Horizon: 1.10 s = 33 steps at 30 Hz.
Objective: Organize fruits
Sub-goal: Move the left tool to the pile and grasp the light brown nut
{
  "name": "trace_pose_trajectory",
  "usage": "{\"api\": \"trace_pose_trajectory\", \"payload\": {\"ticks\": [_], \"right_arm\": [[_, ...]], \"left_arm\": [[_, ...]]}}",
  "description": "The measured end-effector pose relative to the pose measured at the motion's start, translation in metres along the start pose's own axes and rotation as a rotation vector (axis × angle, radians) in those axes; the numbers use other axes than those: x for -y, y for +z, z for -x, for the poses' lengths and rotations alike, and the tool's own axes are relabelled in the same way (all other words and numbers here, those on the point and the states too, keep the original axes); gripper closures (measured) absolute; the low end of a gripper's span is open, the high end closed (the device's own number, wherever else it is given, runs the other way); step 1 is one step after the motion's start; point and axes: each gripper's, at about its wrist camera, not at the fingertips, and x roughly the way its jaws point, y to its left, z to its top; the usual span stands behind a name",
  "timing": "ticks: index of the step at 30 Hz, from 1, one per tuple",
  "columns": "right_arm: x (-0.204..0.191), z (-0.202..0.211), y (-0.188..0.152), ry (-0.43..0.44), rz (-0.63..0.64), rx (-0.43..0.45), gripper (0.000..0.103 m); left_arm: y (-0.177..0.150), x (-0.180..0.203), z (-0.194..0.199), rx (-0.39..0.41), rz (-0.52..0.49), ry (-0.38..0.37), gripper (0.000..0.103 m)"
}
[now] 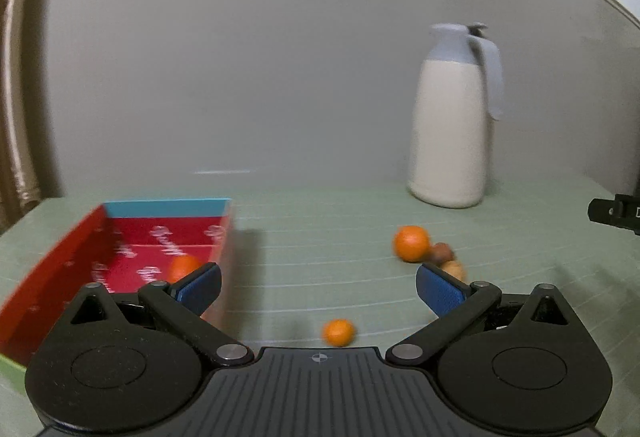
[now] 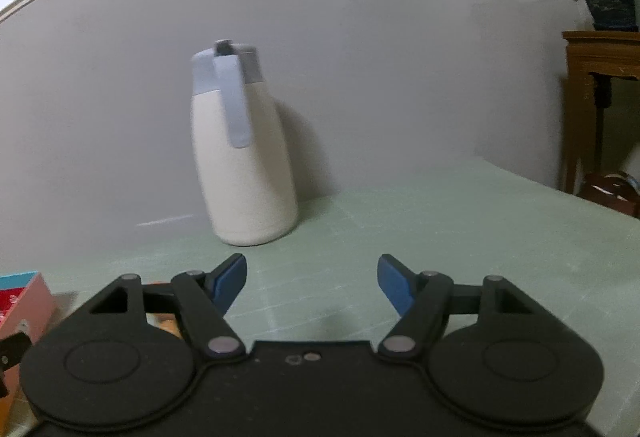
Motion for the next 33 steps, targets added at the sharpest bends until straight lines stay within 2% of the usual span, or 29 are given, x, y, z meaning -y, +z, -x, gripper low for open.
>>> {"api": "trace_pose_trajectory", "payload": {"ticks": [7, 15, 16, 18, 22, 25, 31, 33], "right_arm": [[0.038, -0.007, 0.001, -0.098, -0.027, -0.015, 0.031], [0.059, -0.01, -0.002, -0.133, -0.013, -0.021, 0.031], [0.061, -0.011, -0.002, -0.139, -0.01, -0.02, 0.031], [0.066, -0.014, -0.002, -0.148, -0.008, -0.022, 0.031], [0.078, -0.019, -0.002, -0.172, -0.007, -0.028, 0.031], [0.087, -0.021, -0.003, -0.191, -0.014, -0.033, 0.031], [0.097, -0.024, -0.003, -0.201, -0.025, -0.038, 0.031], [0.096, -0.024, -0.003, -0.199, -0.019, -0.038, 0.031]], "left_arm": [[-0.003, 0.039, -0.021, -0.031, -0.029, -0.051, 0.0], [-0.004, 0.074, -0.047, -0.07, -0.04, -0.084, 0.002], [-0.004, 0.078, -0.05, -0.073, -0.042, -0.086, 0.005], [-0.004, 0.084, -0.057, -0.094, -0.042, -0.092, 0.017], [-0.005, 0.096, -0.074, -0.136, -0.04, -0.089, 0.02], [-0.003, 0.1, -0.081, -0.153, -0.032, -0.096, 0.028], [-0.003, 0.102, -0.091, -0.207, -0.03, -0.103, 0.054], [-0.003, 0.102, -0.092, -0.219, -0.029, -0.099, 0.073]]}}
